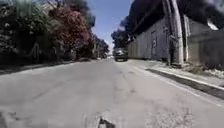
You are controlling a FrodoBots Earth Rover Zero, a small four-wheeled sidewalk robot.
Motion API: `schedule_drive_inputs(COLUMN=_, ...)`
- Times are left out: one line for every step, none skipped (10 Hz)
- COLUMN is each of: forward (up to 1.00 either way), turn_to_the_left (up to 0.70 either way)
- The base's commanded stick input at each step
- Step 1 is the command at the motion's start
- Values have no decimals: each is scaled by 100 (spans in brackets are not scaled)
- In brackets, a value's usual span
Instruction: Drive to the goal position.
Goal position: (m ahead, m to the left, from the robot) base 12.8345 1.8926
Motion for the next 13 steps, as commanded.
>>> schedule_drive_inputs(forward=100, turn_to_the_left=0)
schedule_drive_inputs(forward=100, turn_to_the_left=0)
schedule_drive_inputs(forward=100, turn_to_the_left=0)
schedule_drive_inputs(forward=100, turn_to_the_left=0)
schedule_drive_inputs(forward=100, turn_to_the_left=0)
schedule_drive_inputs(forward=100, turn_to_the_left=0)
schedule_drive_inputs(forward=100, turn_to_the_left=0)
schedule_drive_inputs(forward=100, turn_to_the_left=0)
schedule_drive_inputs(forward=100, turn_to_the_left=0)
schedule_drive_inputs(forward=100, turn_to_the_left=0)
schedule_drive_inputs(forward=100, turn_to_the_left=0)
schedule_drive_inputs(forward=100, turn_to_the_left=0)
schedule_drive_inputs(forward=100, turn_to_the_left=0)
